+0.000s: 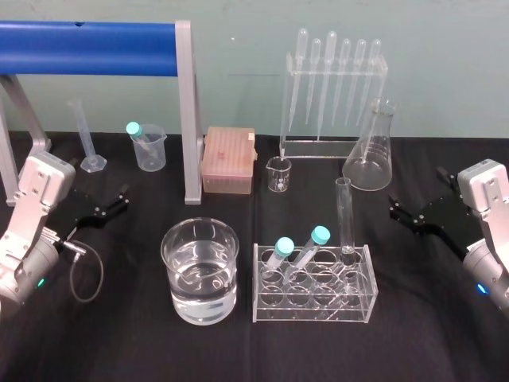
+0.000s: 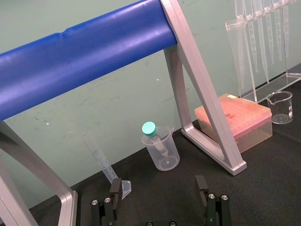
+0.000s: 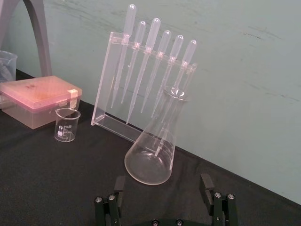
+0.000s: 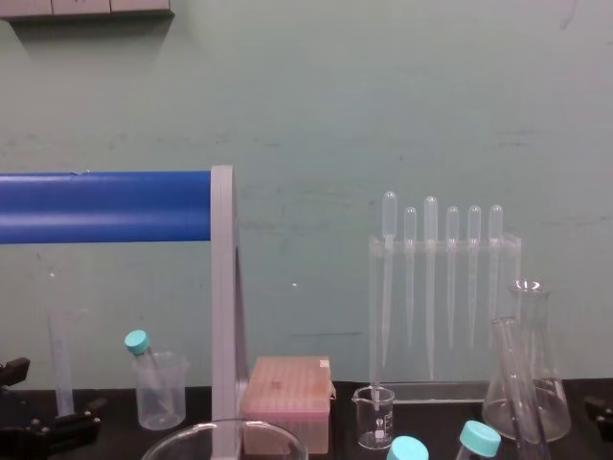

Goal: Hold the test tube with one hand and immerse one end into the beaker, then return it to the test tube rack.

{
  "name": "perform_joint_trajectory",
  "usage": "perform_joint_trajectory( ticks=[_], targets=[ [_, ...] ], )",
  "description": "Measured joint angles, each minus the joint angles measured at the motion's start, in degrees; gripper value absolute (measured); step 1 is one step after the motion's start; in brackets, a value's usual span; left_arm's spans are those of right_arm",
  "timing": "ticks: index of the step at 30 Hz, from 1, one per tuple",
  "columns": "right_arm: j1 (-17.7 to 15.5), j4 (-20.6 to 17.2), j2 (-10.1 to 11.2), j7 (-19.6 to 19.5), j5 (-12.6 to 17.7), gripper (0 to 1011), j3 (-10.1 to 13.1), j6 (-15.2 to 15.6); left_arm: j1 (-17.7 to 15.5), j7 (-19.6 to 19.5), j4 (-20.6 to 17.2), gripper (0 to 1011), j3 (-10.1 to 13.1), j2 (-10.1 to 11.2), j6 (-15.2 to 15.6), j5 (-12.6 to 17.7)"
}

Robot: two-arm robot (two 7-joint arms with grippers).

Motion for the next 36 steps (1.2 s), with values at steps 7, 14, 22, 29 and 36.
perform_joint_trajectory(
  ticks=[7,14,22,29,36],
  targets=[
    [0.0,0.0,0.0,0.0,0.0,1000,0.0,0.0,0.0,0.0,0.0,1000,0.0,0.0,0.0,0.0],
    [0.0,0.0,0.0,0.0,0.0,1000,0.0,0.0,0.0,0.0,0.0,1000,0.0,0.0,0.0,0.0],
    [0.0,0.0,0.0,0.0,0.0,1000,0.0,0.0,0.0,0.0,0.0,1000,0.0,0.0,0.0,0.0],
    [-1.5,-2.7,0.2,2.6,3.1,1000,3.5,-2.6,0.0,0.0,0.0,1000,0.0,0.0,0.0,0.0],
    [-4.1,-8.0,1.5,9.1,9.4,1000,7.0,-6.5,0.0,0.0,0.0,1000,0.0,0.0,0.0,0.0]
  ],
)
